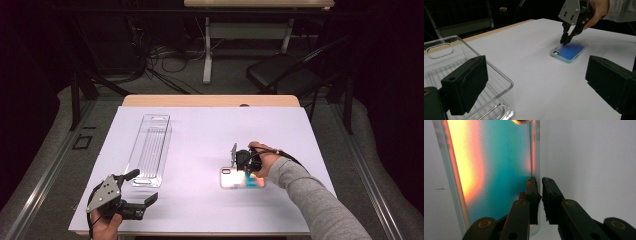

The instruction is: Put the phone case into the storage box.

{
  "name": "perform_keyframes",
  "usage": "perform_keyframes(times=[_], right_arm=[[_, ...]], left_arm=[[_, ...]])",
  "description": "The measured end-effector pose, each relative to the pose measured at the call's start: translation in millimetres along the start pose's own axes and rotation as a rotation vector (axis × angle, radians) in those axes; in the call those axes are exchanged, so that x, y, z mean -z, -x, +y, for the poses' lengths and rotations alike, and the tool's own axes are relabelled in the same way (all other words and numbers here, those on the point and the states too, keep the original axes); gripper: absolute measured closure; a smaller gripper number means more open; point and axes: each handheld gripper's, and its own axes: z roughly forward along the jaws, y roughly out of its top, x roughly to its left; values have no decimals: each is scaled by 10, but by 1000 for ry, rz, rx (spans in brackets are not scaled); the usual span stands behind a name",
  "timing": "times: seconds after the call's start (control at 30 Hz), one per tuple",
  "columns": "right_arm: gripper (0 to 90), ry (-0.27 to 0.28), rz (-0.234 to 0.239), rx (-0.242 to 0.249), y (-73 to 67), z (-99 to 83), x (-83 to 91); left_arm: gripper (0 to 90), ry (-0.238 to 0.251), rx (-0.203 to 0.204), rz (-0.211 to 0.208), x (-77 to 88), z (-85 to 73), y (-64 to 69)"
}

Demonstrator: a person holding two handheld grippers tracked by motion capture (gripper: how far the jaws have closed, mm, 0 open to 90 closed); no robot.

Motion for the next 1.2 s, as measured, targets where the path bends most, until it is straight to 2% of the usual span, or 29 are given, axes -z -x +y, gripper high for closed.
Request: perform_keyframes(times=[0.6, 0.77, 0.8, 0.83, 1.2], right_arm=[[880, -3, 7, 15, 5, 2, -11], [884, -18, 14, 20, 13, 3, 0], [885, 18, -4, 18, 5, -7, -26], [885, -2, 6, 21, 10, -2, -11], [887, -1, 8, 22, 12, -5, -10]], left_arm=[[47, -2, 0, 2, -3, -1, 1], [47, -2, 0, 2, -4, -1, 1], [47, -2, 0, 2, -4, -1, 1], [47, -2, 1, 2, -4, -1, 1], [47, -1, 2, -1, -7, -3, -1]])
